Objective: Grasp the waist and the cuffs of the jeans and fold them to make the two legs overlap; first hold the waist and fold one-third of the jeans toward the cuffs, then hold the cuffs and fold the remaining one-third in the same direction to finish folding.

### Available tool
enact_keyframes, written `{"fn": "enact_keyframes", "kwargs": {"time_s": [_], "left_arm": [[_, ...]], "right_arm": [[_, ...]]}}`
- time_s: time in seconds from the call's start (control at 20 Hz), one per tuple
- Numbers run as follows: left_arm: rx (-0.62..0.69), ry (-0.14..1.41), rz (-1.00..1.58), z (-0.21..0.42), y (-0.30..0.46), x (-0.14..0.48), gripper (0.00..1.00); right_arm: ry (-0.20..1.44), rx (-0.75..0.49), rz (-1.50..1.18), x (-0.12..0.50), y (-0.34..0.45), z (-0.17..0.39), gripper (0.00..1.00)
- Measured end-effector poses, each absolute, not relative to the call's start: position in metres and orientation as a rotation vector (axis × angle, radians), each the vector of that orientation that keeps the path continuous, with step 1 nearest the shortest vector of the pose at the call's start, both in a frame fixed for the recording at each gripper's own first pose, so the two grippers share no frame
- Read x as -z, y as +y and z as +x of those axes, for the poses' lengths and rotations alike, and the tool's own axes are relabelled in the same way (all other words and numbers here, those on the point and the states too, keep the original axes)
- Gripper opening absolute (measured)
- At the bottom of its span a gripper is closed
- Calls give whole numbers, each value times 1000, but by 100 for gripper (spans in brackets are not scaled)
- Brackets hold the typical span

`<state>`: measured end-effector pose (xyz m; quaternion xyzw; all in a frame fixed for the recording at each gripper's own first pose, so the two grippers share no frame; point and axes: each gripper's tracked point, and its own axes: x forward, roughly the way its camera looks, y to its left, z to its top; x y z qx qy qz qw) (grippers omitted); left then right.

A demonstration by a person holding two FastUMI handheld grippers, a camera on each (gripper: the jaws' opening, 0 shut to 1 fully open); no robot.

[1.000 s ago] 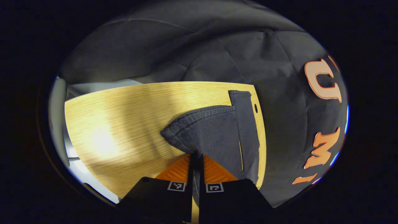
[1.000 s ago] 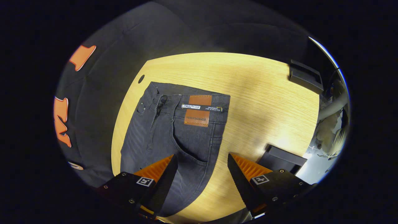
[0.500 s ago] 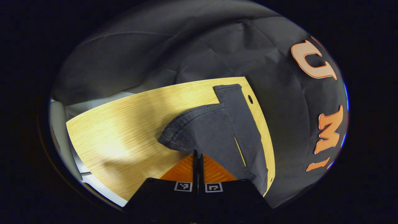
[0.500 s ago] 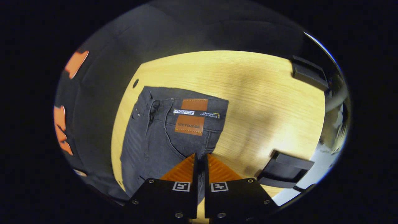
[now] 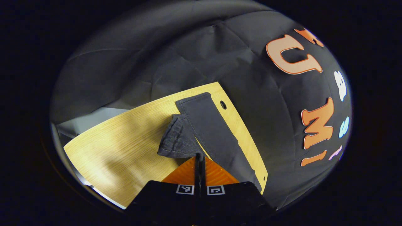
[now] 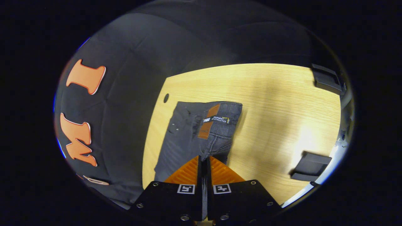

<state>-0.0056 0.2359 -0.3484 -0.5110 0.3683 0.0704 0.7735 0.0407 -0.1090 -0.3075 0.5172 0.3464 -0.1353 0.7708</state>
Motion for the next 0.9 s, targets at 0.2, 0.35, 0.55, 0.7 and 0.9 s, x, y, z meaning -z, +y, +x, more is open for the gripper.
{"fn": "enact_keyframes", "kwargs": {"time_s": [0.2,0.35,0.55,0.7,0.9], "left_arm": [[-126,833,-1082,18,228,351,1],[-102,834,-1076,48,226,348,2],[-56,832,-1076,94,229,344,1],[-26,870,-1042,123,228,353,0],[2,895,-993,167,225,355,1]], "right_arm": [[733,219,1088,288,-99,60,7],[722,193,1087,274,-89,84,8],[708,184,1071,256,-79,127,8],[710,210,1073,252,-79,152,8],[715,236,1079,250,-80,185,8]]}}
